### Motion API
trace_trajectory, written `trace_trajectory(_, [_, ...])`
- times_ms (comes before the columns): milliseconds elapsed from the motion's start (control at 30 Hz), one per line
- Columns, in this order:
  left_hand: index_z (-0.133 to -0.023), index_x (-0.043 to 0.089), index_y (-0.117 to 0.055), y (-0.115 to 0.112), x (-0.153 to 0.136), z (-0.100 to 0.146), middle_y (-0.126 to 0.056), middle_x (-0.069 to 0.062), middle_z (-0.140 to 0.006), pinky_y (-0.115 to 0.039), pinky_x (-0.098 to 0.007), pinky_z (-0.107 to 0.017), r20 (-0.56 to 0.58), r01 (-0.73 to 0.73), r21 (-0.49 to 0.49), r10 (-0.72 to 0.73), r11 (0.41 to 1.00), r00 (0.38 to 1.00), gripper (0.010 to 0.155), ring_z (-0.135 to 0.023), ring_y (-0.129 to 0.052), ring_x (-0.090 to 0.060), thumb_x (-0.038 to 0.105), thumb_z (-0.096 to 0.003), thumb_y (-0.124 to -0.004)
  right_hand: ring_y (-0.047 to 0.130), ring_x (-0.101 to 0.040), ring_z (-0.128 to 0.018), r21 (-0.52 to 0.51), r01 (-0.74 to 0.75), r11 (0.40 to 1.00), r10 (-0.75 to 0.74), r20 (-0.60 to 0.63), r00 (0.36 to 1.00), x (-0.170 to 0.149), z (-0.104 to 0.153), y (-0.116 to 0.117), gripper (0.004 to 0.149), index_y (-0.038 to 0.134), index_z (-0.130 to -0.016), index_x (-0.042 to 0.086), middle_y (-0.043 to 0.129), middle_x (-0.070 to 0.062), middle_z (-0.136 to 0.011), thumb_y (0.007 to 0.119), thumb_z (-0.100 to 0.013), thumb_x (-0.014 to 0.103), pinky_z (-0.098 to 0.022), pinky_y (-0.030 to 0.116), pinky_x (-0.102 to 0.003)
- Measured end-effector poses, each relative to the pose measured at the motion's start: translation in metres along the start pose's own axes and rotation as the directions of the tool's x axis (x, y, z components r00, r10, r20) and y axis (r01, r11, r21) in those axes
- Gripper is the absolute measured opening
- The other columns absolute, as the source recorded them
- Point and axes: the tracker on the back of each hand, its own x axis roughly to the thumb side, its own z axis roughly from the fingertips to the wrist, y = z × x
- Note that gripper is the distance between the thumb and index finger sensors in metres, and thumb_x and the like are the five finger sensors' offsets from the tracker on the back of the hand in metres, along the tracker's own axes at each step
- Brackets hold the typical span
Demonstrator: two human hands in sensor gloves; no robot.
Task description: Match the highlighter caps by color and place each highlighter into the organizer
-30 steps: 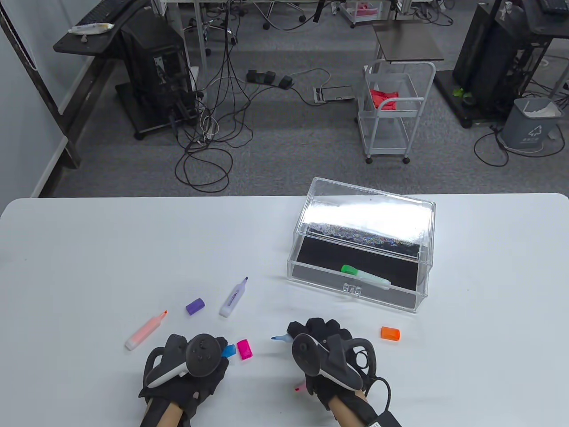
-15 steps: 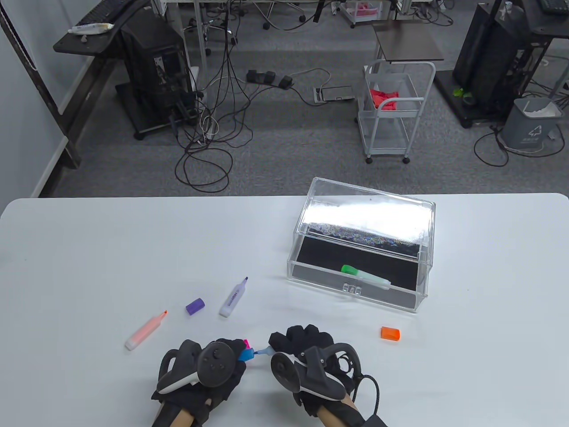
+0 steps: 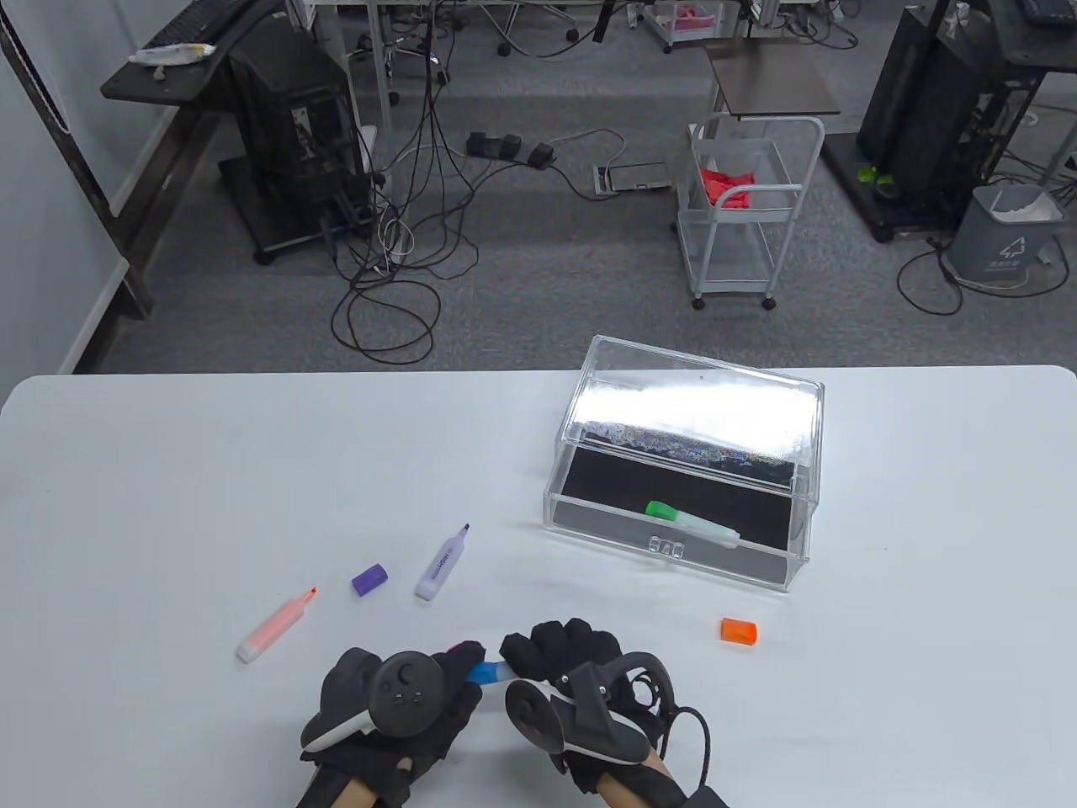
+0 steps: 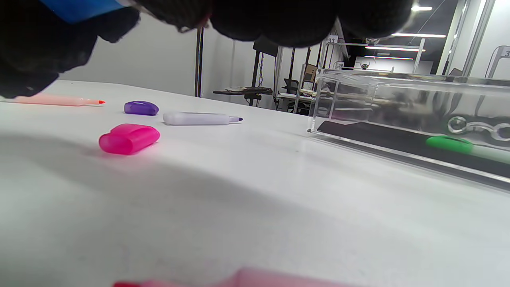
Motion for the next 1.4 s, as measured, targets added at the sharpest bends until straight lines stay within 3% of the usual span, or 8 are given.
trace_trajectory(200, [-0.114, 0.008, -0.056, 0.000, 0.005, 0.001, -0.086, -0.010, -0.091, -0.092, -0.044, -0.062, 0.011, 0.011, 0.044, -0.012, 0.999, 1.000, 0.060, -0.072, -0.106, -0.019, 0.038, -0.0622, -0.063, 0.080, -0.026, -0.064, 0.017, 0.036, 0.999, -0.036, -0.007, 0.999, 0.000, -0.002, 0.002, 0.048, 0.061, -0.091, 0.029, 0.072, -0.003, -0.084, 0.073, -0.044, 0.029, -0.048, 0.073, -0.053])
trace_trajectory(433, [-0.113, 0.008, -0.059, 0.007, 0.015, 0.004, -0.089, -0.012, -0.086, -0.095, -0.044, -0.059, 0.038, 0.035, 0.131, -0.041, 0.991, 0.998, 0.059, -0.067, -0.107, -0.019, 0.037, -0.0617, -0.063, 0.083, -0.026, -0.058, -0.042, 0.077, 0.996, -0.078, -0.026, 0.997, -0.001, 0.002, -0.005, 0.047, 0.064, -0.089, 0.026, 0.076, -0.004, -0.079, 0.074, -0.043, 0.029, -0.042, 0.077, -0.052])
trace_trajectory(667, [-0.113, 0.008, -0.059, 0.007, 0.019, 0.005, -0.089, -0.011, -0.086, -0.095, -0.045, -0.059, 0.037, 0.102, 0.102, -0.106, 0.990, 0.994, 0.059, -0.066, -0.108, -0.019, 0.037, -0.0617, -0.062, 0.083, -0.026, -0.058, -0.017, 0.072, 0.997, -0.072, 0.001, 0.997, 0.001, 0.001, -0.002, 0.047, 0.062, -0.089, 0.025, 0.076, -0.004, -0.079, 0.073, -0.043, 0.029, -0.042, 0.078, -0.052])
trace_trajectory(833, [-0.114, 0.010, -0.056, 0.002, 0.016, 0.004, -0.086, -0.009, -0.092, -0.090, -0.047, -0.064, 0.011, 0.093, 0.119, -0.095, 0.988, 0.995, 0.060, -0.075, -0.105, -0.023, 0.039, -0.0627, -0.061, 0.081, -0.026, -0.062, -0.004, 0.062, 0.998, -0.062, -0.039, 0.997, 0.000, 0.000, 0.001, 0.048, 0.060, -0.090, 0.028, 0.074, -0.003, -0.081, 0.072, -0.044, 0.030, -0.046, 0.075, -0.053])
trace_trajectory(1200, [-0.121, 0.017, -0.033, 0.002, 0.003, 0.009, -0.049, -0.014, -0.123, -0.059, -0.065, -0.081, -0.188, 0.320, 0.143, -0.292, 0.937, 0.938, 0.078, -0.116, -0.064, -0.048, 0.058, -0.0609, -0.060, 0.078, -0.027, -0.067, -0.014, 0.025, 1.000, -0.027, -0.128, 0.991, -0.013, -0.007, 0.011, 0.049, 0.057, -0.092, 0.030, 0.070, -0.002, -0.084, 0.070, -0.045, 0.033, -0.051, 0.071, -0.053])
trace_trajectory(1400, [-0.122, 0.025, -0.019, 0.001, -0.008, 0.010, -0.024, -0.007, -0.129, -0.041, -0.069, -0.084, -0.229, 0.445, 0.033, -0.427, 0.895, 0.875, 0.084, -0.123, -0.031, -0.048, 0.068, -0.0592, -0.055, 0.076, -0.028, -0.069, -0.016, 0.092, 0.996, -0.094, -0.202, 0.975, -0.037, -0.005, 0.010, 0.051, 0.057, -0.093, 0.029, 0.069, -0.004, -0.086, 0.070, -0.045, 0.035, -0.052, 0.068, -0.055])
